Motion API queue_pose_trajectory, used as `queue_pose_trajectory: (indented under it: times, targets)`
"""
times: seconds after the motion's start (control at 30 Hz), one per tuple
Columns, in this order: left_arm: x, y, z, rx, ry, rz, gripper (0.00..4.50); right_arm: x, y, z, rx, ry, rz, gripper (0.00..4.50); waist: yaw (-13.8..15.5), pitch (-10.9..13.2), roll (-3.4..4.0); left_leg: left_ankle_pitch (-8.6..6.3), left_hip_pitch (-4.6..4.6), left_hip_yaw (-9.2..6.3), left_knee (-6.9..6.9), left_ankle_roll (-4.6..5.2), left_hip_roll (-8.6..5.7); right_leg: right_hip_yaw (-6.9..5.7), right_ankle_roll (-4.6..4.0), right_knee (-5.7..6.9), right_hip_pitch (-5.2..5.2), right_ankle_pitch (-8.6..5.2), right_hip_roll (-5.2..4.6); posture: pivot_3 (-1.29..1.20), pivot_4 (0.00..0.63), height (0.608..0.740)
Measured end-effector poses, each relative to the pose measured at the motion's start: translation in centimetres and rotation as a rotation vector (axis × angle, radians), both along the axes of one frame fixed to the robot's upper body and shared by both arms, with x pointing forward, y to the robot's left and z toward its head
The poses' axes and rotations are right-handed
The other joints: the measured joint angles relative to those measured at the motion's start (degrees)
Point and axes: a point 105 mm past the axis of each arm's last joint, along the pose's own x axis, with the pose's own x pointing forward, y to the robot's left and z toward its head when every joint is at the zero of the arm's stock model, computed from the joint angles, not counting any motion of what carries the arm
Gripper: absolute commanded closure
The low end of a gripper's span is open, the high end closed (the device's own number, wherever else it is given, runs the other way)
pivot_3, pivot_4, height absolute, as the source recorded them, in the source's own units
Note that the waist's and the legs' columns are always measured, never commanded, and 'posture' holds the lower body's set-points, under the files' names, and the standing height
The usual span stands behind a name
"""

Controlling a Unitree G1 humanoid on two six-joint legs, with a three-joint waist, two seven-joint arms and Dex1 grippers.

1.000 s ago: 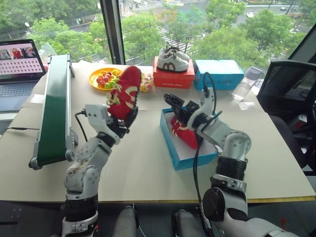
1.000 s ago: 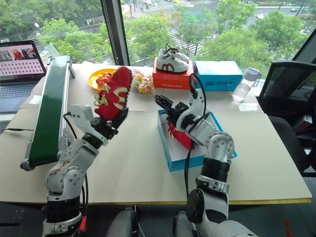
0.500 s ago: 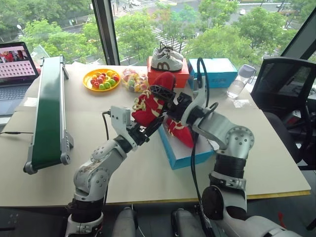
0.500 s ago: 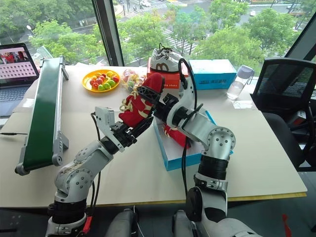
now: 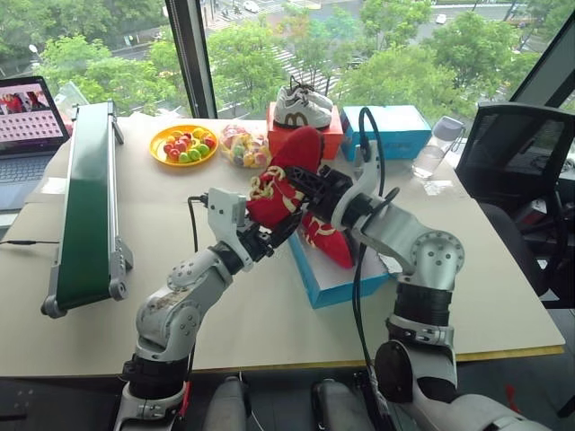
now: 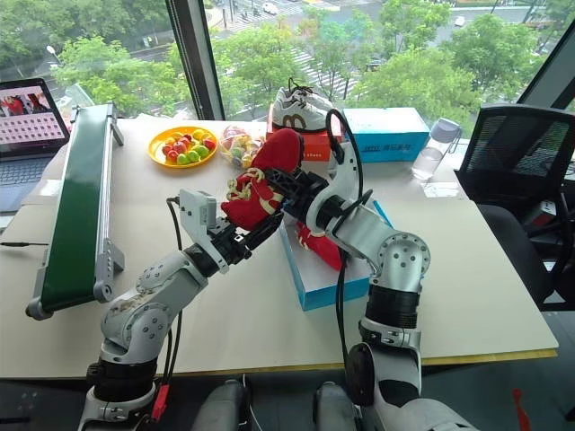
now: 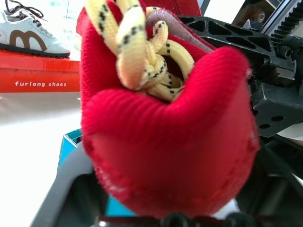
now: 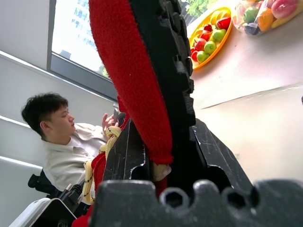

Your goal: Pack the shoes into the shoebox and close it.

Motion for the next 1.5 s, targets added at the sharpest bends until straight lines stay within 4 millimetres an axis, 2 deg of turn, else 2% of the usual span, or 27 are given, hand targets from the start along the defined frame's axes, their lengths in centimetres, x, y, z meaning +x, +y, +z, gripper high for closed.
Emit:
queue_pose_trajectory:
  times: [0.1, 0.27, 0.3, 0.4, 0.63, 0.83, 1.0, 1.2, 1.43, 1.5]
  targets:
    - [-0.1, 0.2, -0.6, 0.031, 0.010, -0.003, 0.09, 1.0, -0.7, 0.6, 0.034, 0.012, -0.059, 3.58, -0.04, 0.01, 0.01, 0.00, -0.02, 0.00, 0.02, 0.00, 0.00, 0.00, 0.00, -0.01, -0.01, 0.00, -0.01, 0.00, 0.150, 0.736]
    - [-0.4, 1.9, -2.5, 0.091, 0.055, 0.017, 0.09, 3.6, -5.4, 3.1, -0.023, -0.052, -0.268, 3.58, 0.47, 0.03, 0.04, 0.00, -0.08, 0.02, -0.02, 0.00, -0.01, -0.03, 0.00, -0.12, -0.03, 0.00, -0.04, 0.00, 0.150, 0.736]
    - [-0.6, 2.2, -2.6, 0.103, 0.057, 0.011, 0.09, 3.9, -6.5, 3.1, -0.091, -0.068, -0.301, 3.58, 0.54, 0.03, 0.04, -0.01, -0.08, 0.02, -0.05, 0.00, -0.01, -0.03, 0.00, -0.15, -0.02, -0.01, -0.05, 0.00, 0.150, 0.736]
    - [-1.3, 2.9, -3.7, 0.147, 0.082, -0.013, 0.09, 4.1, -8.1, 2.1, -0.311, -0.084, -0.294, 3.58, 0.44, 0.04, 0.06, -0.03, -0.08, 0.08, -0.16, 0.03, -0.01, 0.02, -0.06, -0.22, -0.08, -0.04, -0.07, 0.00, 0.150, 0.736]
    - [-4.4, 4.1, -6.6, 0.330, 0.154, -0.167, 0.09, 2.0, -8.0, -0.8, -0.674, -0.023, -0.039, 3.58, -0.09, 0.12, 0.21, -0.07, -0.09, 0.12, -0.18, 0.10, 0.02, 0.10, -0.14, -0.10, -0.21, -0.09, -0.06, 0.00, 0.150, 0.736]
    - [-6.1, 5.2, -6.9, 0.418, 0.176, -0.245, 0.09, 0.3, -7.2, -3.5, -0.754, 0.054, 0.125, 3.58, 0.18, 0.14, 0.24, -0.08, -0.13, 0.16, -0.17, 0.10, 0.02, 0.09, -0.36, -0.22, -0.22, -0.24, -0.08, 0.00, 0.150, 0.736]
    - [-6.3, 5.4, -6.8, 0.433, 0.173, -0.249, 0.09, -0.4, -7.5, -6.6, -0.892, 0.103, 0.209, 3.58, 0.48, 0.16, 0.27, -0.08, -0.25, 0.17, -0.14, 0.10, 0.02, 0.09, -0.23, -0.23, -0.31, -0.20, -0.08, 0.00, 0.150, 0.736]
    - [-6.3, 5.0, -6.4, 0.419, 0.163, -0.235, 0.09, 0.5, -8.6, -10.2, -1.026, 0.101, 0.282, 3.58, 0.81, 0.16, 0.27, -0.08, -0.24, 0.19, -0.12, 0.11, 0.01, 0.10, -0.20, -0.22, -0.32, -0.20, -0.07, 0.00, 0.150, 0.736]
    - [-6.0, 4.8, -6.4, 0.402, 0.159, -0.213, 0.09, 1.7, -7.1, -12.6, -1.191, -0.044, 0.437, 3.58, 1.29, 0.13, 0.22, -0.09, -0.04, 0.19, 0.00, 0.09, 0.02, 0.09, -0.09, -0.18, -0.13, -0.13, -0.06, 0.00, 0.150, 0.736]
    - [-6.0, 4.8, -6.4, 0.401, 0.158, -0.211, 0.09, 2.2, -6.8, -13.2, -1.238, -0.091, 0.450, 3.58, 1.25, 0.03, 0.07, -0.21, 0.23, 0.23, 0.00, -0.11, 0.03, 0.10, -0.43, -0.22, 0.05, -0.30, -0.08, 0.00, 0.150, 0.736]
